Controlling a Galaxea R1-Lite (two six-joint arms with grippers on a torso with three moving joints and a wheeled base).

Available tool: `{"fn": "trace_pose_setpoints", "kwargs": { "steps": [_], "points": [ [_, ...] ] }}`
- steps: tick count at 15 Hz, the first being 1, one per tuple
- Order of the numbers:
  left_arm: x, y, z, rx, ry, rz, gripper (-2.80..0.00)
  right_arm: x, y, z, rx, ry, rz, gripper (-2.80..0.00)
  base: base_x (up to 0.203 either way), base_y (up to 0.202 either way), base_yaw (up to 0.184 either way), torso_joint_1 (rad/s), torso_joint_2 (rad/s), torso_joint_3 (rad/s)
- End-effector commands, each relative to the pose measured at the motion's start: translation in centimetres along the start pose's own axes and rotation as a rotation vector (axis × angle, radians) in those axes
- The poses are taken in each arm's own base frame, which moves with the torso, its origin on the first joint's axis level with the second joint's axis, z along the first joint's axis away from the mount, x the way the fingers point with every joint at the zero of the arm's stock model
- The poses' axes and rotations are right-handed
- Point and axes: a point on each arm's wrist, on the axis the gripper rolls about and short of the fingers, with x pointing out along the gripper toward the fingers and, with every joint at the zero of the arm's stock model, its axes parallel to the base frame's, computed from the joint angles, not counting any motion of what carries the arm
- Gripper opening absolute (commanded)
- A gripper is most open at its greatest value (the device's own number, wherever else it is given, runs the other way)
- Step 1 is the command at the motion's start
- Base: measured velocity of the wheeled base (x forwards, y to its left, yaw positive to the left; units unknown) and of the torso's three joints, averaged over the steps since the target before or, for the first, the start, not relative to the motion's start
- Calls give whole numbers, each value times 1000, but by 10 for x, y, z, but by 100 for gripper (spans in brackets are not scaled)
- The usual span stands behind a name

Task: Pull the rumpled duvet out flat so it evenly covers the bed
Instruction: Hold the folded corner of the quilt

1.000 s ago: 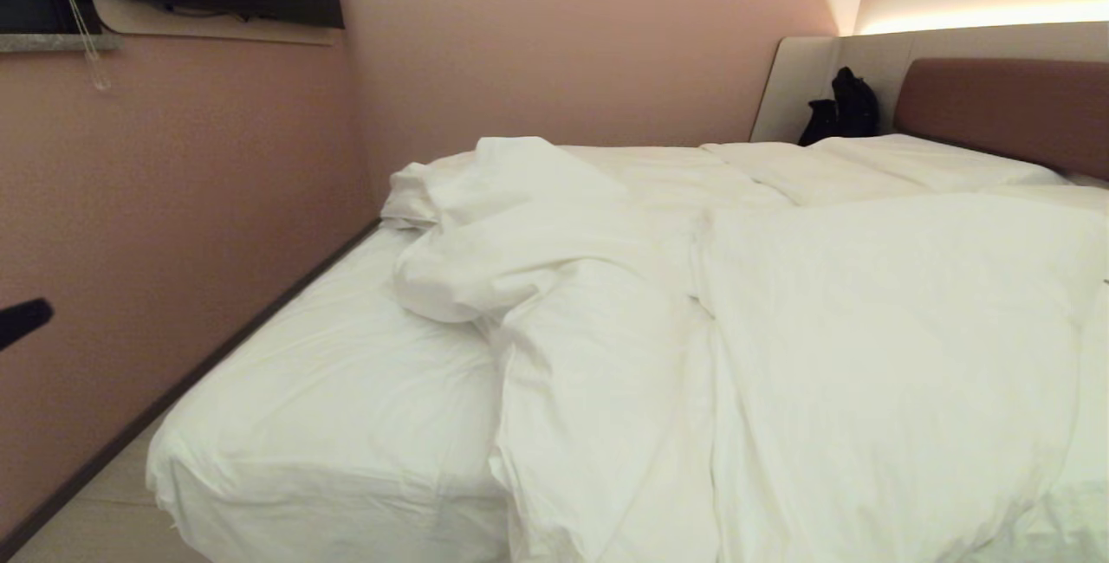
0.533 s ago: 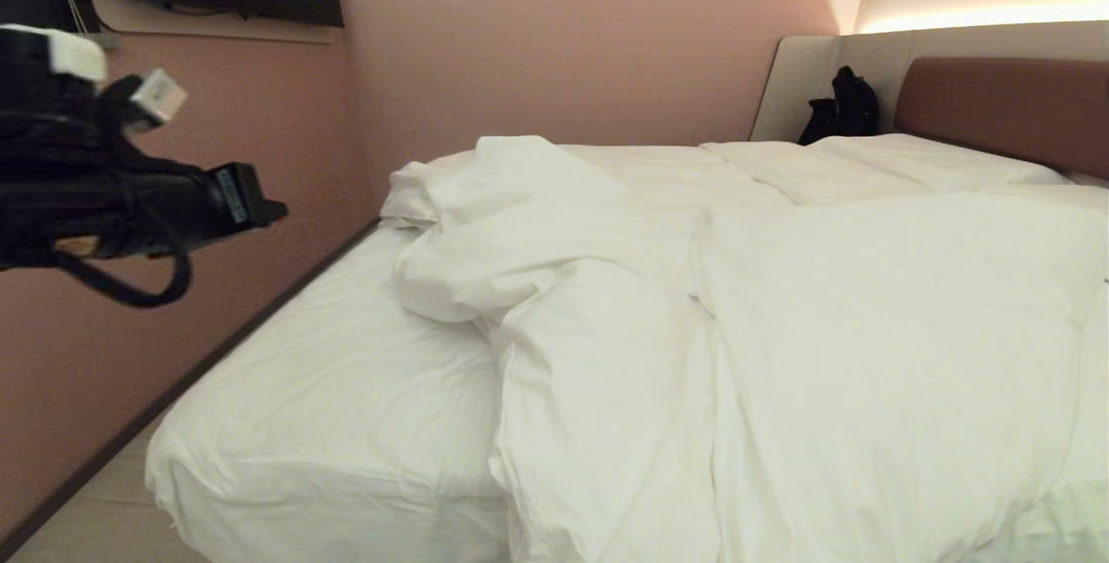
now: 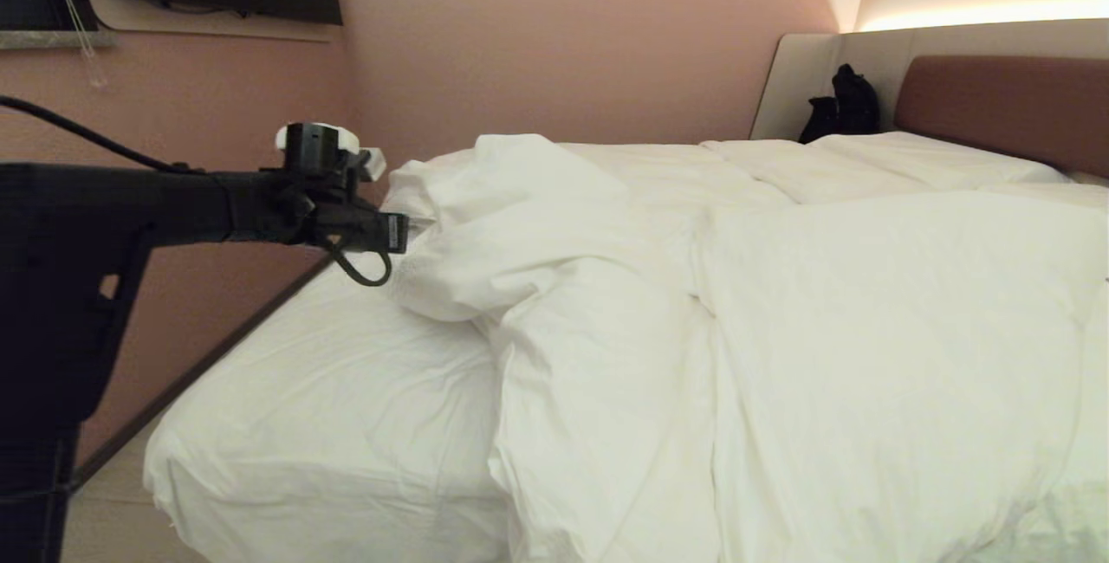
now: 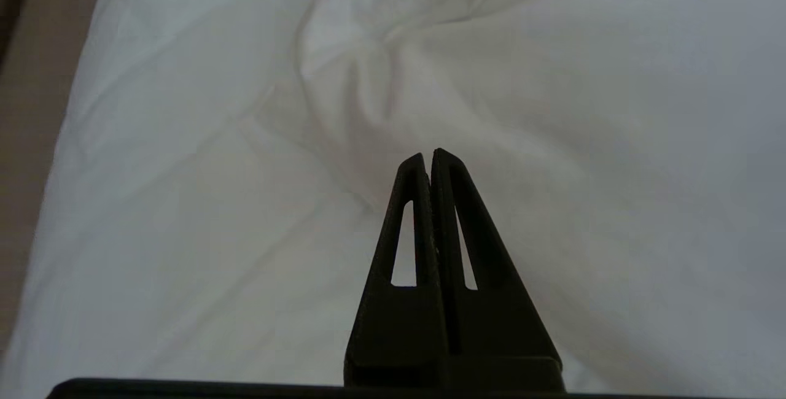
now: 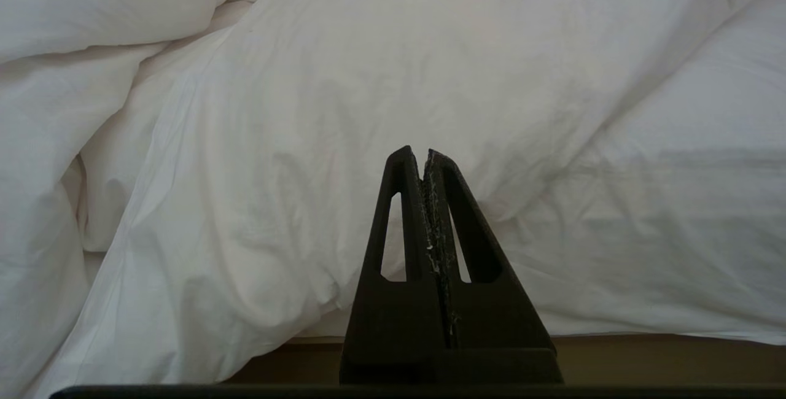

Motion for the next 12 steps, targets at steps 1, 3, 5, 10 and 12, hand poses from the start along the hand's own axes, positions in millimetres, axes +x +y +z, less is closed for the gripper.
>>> {"fn": "trace_pose_setpoints", "kwargs": {
  "steps": [1, 3, 5, 10, 12],
  "points": [
    [38, 0, -25, 88, 62, -10, -280, 0, 0, 0, 0, 1, 0, -280, 0, 0, 0, 0, 0, 0],
    [56, 8, -37, 242, 60, -5, -280, 0, 0, 0, 0, 0, 0, -280, 0, 0, 0, 0, 0, 0],
    [66, 18, -42, 339, 25, -2, -280, 0, 0, 0, 0, 0, 0, -280, 0, 0, 0, 0, 0, 0],
    [57, 38, -37, 369, -11, -44, -280, 0, 0, 0, 0, 0, 0, -280, 0, 0, 0, 0, 0, 0],
    [55, 48, -38, 396, -21, -73, -280, 0, 0, 0, 0, 0, -1, -280, 0, 0, 0, 0, 0, 0]
  ]
}}
